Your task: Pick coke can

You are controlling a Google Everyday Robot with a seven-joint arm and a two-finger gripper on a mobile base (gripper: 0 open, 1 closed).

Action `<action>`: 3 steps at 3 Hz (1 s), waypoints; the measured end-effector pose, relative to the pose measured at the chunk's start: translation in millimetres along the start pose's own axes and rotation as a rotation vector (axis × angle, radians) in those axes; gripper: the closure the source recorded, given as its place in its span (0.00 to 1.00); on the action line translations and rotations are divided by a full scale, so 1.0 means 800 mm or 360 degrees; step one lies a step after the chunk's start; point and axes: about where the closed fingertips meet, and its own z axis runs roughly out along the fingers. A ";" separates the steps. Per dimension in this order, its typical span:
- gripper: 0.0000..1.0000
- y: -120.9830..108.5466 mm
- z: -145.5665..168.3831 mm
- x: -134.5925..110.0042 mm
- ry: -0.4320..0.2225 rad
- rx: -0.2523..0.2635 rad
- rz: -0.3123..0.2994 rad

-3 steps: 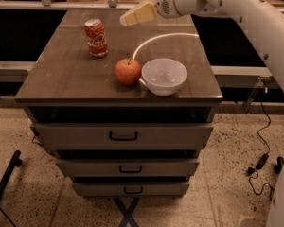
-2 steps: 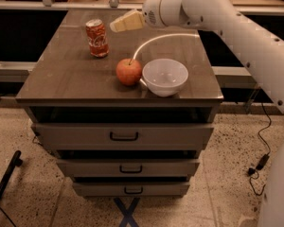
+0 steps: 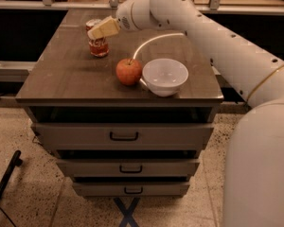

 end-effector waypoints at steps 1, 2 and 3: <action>0.00 0.029 0.025 -0.005 0.0028 -0.0120 -0.0040; 0.16 0.059 0.045 -0.001 0.0068 -0.0249 -0.0074; 0.40 0.076 0.056 0.006 0.0117 -0.0337 -0.0082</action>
Offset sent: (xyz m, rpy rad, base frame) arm -0.0291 0.0771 -0.0318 -0.0919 0.0836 0.2471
